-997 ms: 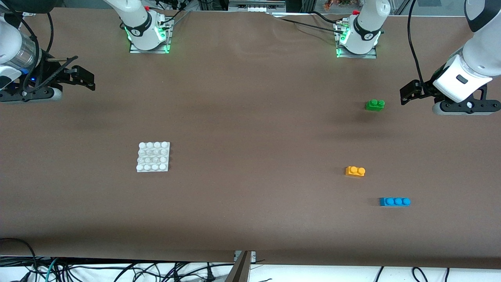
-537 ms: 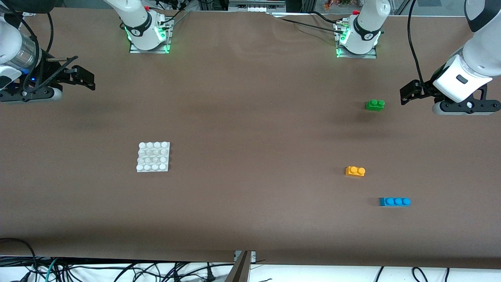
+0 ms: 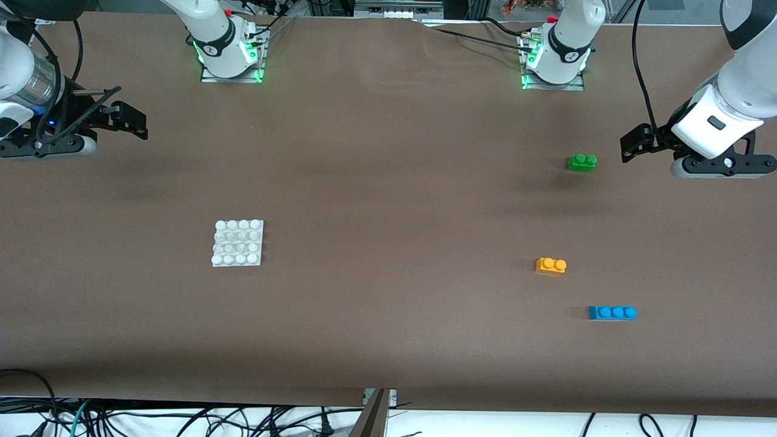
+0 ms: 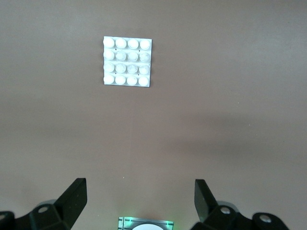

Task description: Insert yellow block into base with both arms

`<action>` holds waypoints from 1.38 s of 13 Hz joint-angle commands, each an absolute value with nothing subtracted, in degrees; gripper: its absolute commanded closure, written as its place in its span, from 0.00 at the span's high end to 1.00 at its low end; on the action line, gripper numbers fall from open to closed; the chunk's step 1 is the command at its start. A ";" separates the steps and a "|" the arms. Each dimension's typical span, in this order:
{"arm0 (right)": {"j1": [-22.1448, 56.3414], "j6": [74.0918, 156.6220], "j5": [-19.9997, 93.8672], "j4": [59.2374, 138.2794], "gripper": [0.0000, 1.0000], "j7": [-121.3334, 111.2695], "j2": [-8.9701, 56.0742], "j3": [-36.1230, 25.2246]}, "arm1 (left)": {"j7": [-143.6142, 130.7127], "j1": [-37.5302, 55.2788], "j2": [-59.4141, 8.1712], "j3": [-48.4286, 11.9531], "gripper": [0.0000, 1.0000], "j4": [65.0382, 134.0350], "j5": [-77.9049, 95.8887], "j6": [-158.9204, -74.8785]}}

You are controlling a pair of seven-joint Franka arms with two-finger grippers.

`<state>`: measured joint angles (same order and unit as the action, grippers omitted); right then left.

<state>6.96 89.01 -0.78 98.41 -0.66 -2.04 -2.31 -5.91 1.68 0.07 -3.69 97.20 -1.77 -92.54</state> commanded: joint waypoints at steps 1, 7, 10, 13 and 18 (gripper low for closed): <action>6.24 88.07 -1.49 98.00 0.99 -1.23 -2.29 -1.85 | -5.10 1.49 -0.44 -3.78 1.00 95.98 -2.02 -91.49; 6.24 87.80 -1.49 98.26 0.99 -0.53 -2.37 -1.85 | -5.10 1.49 -0.44 -3.78 1.00 95.98 -2.11 -91.49; 6.24 92.26 -1.49 102.72 0.99 -0.44 -2.29 -1.85 | -5.10 1.49 -0.44 -3.78 1.00 95.98 -2.11 -91.49; 5.98 106.21 -1.49 112.38 0.99 -0.44 -1.76 -1.85 | -5.10 1.49 -0.44 -3.78 1.00 95.98 -2.02 -91.49; 5.89 135.12 -0.53 126.29 0.99 1.92 6.12 -1.76 | -5.10 1.49 -0.44 -3.78 1.00 95.98 -2.11 -91.49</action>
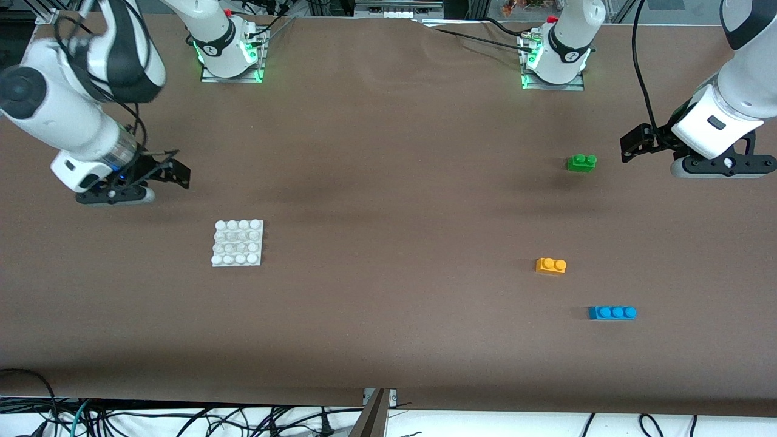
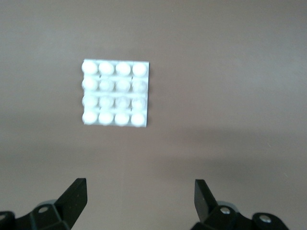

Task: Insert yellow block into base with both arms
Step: 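Move the right gripper down onto the white base plate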

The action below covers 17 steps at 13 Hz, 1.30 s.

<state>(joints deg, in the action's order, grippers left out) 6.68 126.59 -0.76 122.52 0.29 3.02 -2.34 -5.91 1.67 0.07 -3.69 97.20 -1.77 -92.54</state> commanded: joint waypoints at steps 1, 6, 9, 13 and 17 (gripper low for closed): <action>5.89 138.39 -0.44 126.12 0.99 4.46 9.55 -1.76 | -5.10 1.49 -0.44 -3.78 1.00 95.98 -2.11 -91.49; 5.98 143.97 0.96 121.58 0.98 7.99 19.58 -1.32 | -5.10 1.49 -0.44 -3.78 1.00 95.98 -2.11 -91.49; 5.98 143.70 0.97 116.29 0.98 10.54 24.42 -1.06 | -5.01 1.41 -0.44 -3.78 1.00 95.98 -2.11 -91.49; 6.06 144.14 0.97 113.21 0.98 12.30 29.08 0.53 | -5.01 1.41 -0.44 -3.69 1.00 96.06 -2.11 -91.49; 5.98 144.32 0.88 113.12 0.98 11.61 30.06 0.53 | -5.01 1.49 -0.44 -3.69 1.00 96.06 -2.02 -91.49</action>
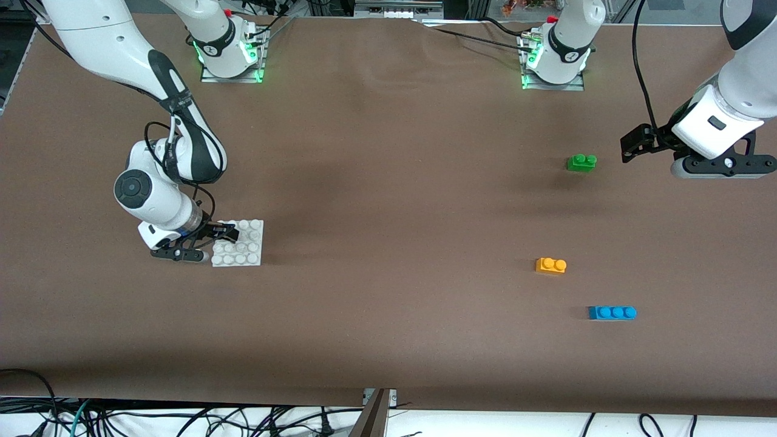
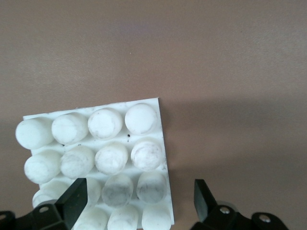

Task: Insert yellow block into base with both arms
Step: 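Move the right gripper down onto the white base plate, then push the white base plate with the right gripper toward the yellow block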

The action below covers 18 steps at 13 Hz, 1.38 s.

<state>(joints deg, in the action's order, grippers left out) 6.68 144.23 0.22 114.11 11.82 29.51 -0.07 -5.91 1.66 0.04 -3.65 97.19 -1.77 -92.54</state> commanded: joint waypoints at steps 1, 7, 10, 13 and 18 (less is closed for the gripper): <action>6.06 144.49 0.88 113.03 0.98 11.60 30.49 0.53 | -5.10 1.41 -0.44 -3.69 1.00 96.06 -2.11 -91.49; 5.98 147.13 0.70 112.94 0.96 11.08 32.08 0.53 | -5.01 1.41 -0.44 -3.78 1.00 96.06 -2.11 -91.49; 5.98 147.48 0.79 112.94 0.85 11.07 32.61 0.53 | -5.10 1.41 -0.44 -3.69 1.00 96.06 -2.11 -91.49; 5.98 147.92 0.88 112.94 0.75 11.16 32.87 0.61 | -5.01 1.41 -0.44 -3.69 1.00 95.98 -2.11 -91.49; 6.06 149.94 0.88 112.68 0.73 12.48 33.84 2.28 | -5.10 1.41 -0.44 -3.69 1.00 96.06 -2.11 -91.49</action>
